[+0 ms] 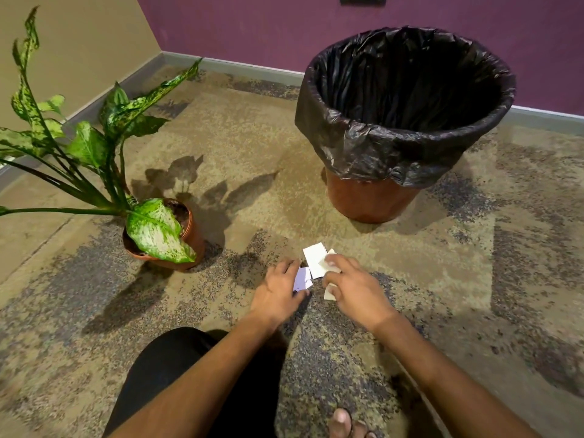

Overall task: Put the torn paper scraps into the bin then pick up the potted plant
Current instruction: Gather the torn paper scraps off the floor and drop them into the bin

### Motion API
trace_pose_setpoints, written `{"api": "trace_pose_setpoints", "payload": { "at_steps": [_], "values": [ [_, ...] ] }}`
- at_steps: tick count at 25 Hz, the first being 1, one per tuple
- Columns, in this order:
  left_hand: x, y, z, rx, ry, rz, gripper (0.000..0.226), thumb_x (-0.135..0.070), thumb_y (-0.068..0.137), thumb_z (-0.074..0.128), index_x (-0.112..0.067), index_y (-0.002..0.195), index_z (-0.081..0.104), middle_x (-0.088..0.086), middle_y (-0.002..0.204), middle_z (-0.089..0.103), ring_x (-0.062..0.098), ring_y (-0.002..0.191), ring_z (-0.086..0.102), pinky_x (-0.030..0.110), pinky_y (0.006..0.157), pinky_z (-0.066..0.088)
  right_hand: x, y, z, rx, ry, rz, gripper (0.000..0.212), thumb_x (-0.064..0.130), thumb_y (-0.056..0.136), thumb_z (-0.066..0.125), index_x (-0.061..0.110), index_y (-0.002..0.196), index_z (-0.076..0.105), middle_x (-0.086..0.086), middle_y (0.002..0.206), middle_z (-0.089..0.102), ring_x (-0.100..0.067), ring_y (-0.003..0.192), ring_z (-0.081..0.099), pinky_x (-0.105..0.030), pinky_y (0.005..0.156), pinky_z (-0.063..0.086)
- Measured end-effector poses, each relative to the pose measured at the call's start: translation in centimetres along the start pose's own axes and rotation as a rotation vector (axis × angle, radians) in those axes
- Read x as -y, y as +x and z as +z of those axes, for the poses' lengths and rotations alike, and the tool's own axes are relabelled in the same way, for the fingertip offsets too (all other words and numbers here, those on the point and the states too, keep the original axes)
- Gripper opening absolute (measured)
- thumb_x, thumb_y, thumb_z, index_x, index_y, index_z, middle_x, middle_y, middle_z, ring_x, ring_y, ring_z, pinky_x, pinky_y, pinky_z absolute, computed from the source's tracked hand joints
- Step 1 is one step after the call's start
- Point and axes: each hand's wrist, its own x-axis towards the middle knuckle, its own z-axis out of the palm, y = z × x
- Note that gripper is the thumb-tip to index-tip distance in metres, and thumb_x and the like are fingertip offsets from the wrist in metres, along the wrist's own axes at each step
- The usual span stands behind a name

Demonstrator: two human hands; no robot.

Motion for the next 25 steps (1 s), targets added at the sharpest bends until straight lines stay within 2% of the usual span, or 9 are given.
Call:
{"api": "trace_pose_setpoints", "payload": {
  "at_steps": [3, 5, 8, 10, 14, 17, 21, 23, 25],
  "values": [
    [-0.4, 0.6, 0.8, -0.025, 0.043, -0.031, 0.065, -0.034, 0.090, 0.061, -0.024, 0.145, 0.028, -0.002, 0.146, 0.034, 0.020, 0.131, 0.030, 0.039, 0.098, 0.047, -1.0, 2.4, -0.3, 0.074, 0.021, 0.079, 0.011, 0.009, 0.083, 0.064, 0.019, 0.086, 0.064, 0.000, 0.155, 0.028, -0.022, 0.141, 0.023, -0.040, 0.110, 0.034],
    [-0.4, 0.7, 1.0, -0.036, 0.001, -0.036, 0.061, -0.029, 0.089, 0.063, -0.025, 0.142, 0.034, -0.003, 0.142, 0.038, 0.019, 0.128, 0.034, 0.039, 0.098, 0.047, -1.0, 3.7, -0.3, 0.151, 0.034, 0.137, 0.007, 0.012, 0.087, 0.062, 0.018, 0.089, 0.062, 0.002, 0.159, 0.019, -0.020, 0.143, 0.019, -0.033, 0.112, 0.029],
    [-0.4, 0.7, 0.9, -0.056, -0.067, -0.050, 0.056, -0.023, 0.089, 0.064, -0.025, 0.140, 0.040, -0.005, 0.135, 0.044, 0.016, 0.121, 0.042, 0.035, 0.099, 0.047, -0.3, 4.8, 0.5, 0.169, -0.029, 0.174, 0.016, 0.012, 0.087, 0.061, 0.015, 0.102, 0.065, -0.003, 0.151, 0.036, -0.022, 0.132, 0.039, -0.027, 0.103, 0.035],
    [-0.3, 0.7, 0.8, -0.067, -0.135, -0.062, 0.050, -0.015, 0.090, 0.061, -0.023, 0.137, 0.046, -0.005, 0.131, 0.049, 0.013, 0.111, 0.050, 0.027, 0.095, 0.047, 0.1, 4.7, 0.8, 0.111, -0.087, 0.181, 0.022, 0.008, 0.085, 0.062, 0.014, 0.105, 0.066, -0.005, 0.131, 0.055, -0.023, 0.113, 0.052, -0.028, 0.093, 0.042],
    [0.3, 0.6, 0.5, 0.005, -0.381, -0.217, 0.034, -0.009, 0.096, 0.051, -0.021, 0.127, 0.056, 0.002, 0.100, 0.062, 0.007, 0.061, 0.056, 0.010, 0.048, 0.043, -0.6, 3.6, 0.2, 0.027, 0.041, 0.291, 0.028, -0.004, 0.079, 0.059, 0.020, 0.093, 0.062, -0.001, 0.103, 0.065, -0.021, 0.086, 0.061, -0.030, 0.070, 0.049],
    [0.5, 0.6, 0.2, -0.060, -0.598, -0.350, 0.034, -0.014, 0.096, 0.053, -0.017, 0.129, 0.054, 0.002, 0.080, 0.064, 0.010, 0.048, 0.049, 0.015, 0.039, 0.038, -1.5, 3.7, -1.2, 0.069, 0.272, 0.394, 0.035, 0.000, 0.076, 0.067, 0.029, 0.095, 0.057, 0.003, 0.093, 0.066, -0.017, 0.078, 0.061, -0.031, 0.062, 0.051],
    [0.0, 0.4, -0.9, -0.079, -0.603, -0.252, 0.023, -0.020, 0.093, 0.059, -0.022, 0.116, 0.064, 0.000, 0.078, 0.067, 0.009, 0.048, 0.045, 0.022, 0.041, 0.040, -0.9, 4.4, -2.6, 0.138, 0.716, 0.355, 0.056, 0.005, 0.075, 0.076, 0.035, 0.119, 0.060, 0.003, 0.106, 0.064, -0.020, 0.087, 0.064, -0.030, 0.072, 0.054],
    [-0.4, 0.4, -1.5, -0.048, -0.530, -0.134, 0.012, -0.018, 0.092, 0.061, -0.021, 0.099, 0.071, -0.004, 0.069, 0.065, 0.006, 0.047, 0.041, 0.017, 0.042, 0.035, -0.1, 4.6, -2.5, 0.181, 0.710, 0.263, 0.054, 0.005, 0.076, 0.075, 0.036, 0.118, 0.063, 0.004, 0.115, 0.064, -0.020, 0.096, 0.065, -0.038, 0.085, 0.055],
    [-0.9, 0.4, -2.2, -0.065, -0.513, -0.064, 0.011, -0.016, 0.091, 0.063, -0.017, 0.084, 0.072, -0.006, 0.060, 0.059, 0.007, 0.047, 0.042, 0.016, 0.043, 0.034, 0.5, 4.8, -2.5, 0.145, 0.575, 0.192, 0.037, 0.010, 0.077, 0.075, 0.030, 0.109, 0.069, 0.008, 0.118, 0.064, -0.014, 0.106, 0.060, -0.038, 0.098, 0.047]
  ]
}}
